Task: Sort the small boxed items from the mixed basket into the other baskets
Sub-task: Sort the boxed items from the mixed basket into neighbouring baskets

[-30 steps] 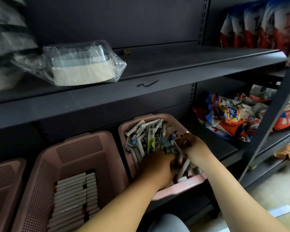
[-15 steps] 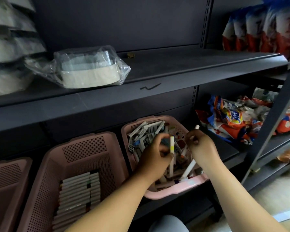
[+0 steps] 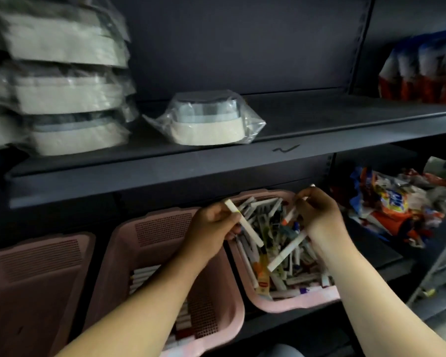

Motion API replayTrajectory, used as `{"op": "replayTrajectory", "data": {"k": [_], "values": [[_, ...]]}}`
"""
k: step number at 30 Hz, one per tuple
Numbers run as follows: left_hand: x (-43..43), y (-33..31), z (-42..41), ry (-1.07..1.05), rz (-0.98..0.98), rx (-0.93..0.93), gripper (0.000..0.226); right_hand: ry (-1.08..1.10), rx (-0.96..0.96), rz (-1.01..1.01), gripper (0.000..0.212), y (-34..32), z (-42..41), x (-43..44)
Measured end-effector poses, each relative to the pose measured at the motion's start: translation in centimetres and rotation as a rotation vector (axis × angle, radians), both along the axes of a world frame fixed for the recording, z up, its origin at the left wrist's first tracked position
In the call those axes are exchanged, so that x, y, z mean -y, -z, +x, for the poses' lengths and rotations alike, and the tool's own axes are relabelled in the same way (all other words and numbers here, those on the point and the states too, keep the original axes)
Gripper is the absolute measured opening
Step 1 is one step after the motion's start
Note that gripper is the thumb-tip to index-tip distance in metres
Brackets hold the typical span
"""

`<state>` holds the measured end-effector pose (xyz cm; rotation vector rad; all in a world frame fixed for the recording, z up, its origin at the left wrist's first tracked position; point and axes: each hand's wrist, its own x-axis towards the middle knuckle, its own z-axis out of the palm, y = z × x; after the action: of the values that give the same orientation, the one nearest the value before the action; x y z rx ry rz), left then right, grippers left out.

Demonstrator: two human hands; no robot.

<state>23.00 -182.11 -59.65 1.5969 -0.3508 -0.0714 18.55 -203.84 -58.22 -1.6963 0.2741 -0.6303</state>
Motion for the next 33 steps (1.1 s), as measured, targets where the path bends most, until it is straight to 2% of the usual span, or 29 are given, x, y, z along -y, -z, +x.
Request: {"op": "replayTrajectory", "data": {"k": [2,6,8,9,12,14,19,25,27,30,33], "values": [[-2.6,-0.4,0.4,-0.051,-0.012,0.011,0.02,-0.035,0.008,0.008,0.025,0.6,1.4,-2.2],[-7.6,-0.3,1.0,-0.174,-0.048,-0.06,0.018,-0.158,-0.011,-0.081,0.017,1.4,2.6,-6.9],[-10.0,-0.1,1.6,-0.248,-0.001,-0.047,0.016,-0.219,-0.005,-0.066,0.017,1.8,2.9,-9.3],[-11.1,0.0,1.9,-0.275,0.112,0.015,0.015,-0.244,0.008,-0.058,0.017,2.0,3.1,-10.3],[-13.7,1.0,2.7,-0.309,0.631,0.288,0.014,-0.273,-0.003,-0.136,0.023,2.8,4.0,-12.0],[-15.0,2.3,3.5,-0.21,0.838,0.388,0.016,-0.299,-0.029,-0.172,0.023,3.6,4.3,-12.7],[-15.9,5.4,6.1,0.016,1.189,0.289,0.022,-0.304,-0.072,-0.27,0.032,5.6,4.2,-13.5],[-15.4,9.4,8.6,0.111,1.224,0.254,0.023,-0.35,-0.081,-0.321,0.026,5.9,4.1,-13.7],[-15.3,9.1,8.3,0.052,1.246,0.189,0.023,-0.344,-0.079,-0.358,0.026,5.9,4.0,-13.8],[-15.7,8.5,8.2,0.072,1.199,0.105,0.026,-0.344,-0.098,-0.365,0.025,5.7,4.0,-13.9],[-15.8,8.0,7.7,0.089,1.19,0.145,0.029,-0.339,-0.114,-0.345,0.027,5.7,4.1,-13.8]]}}
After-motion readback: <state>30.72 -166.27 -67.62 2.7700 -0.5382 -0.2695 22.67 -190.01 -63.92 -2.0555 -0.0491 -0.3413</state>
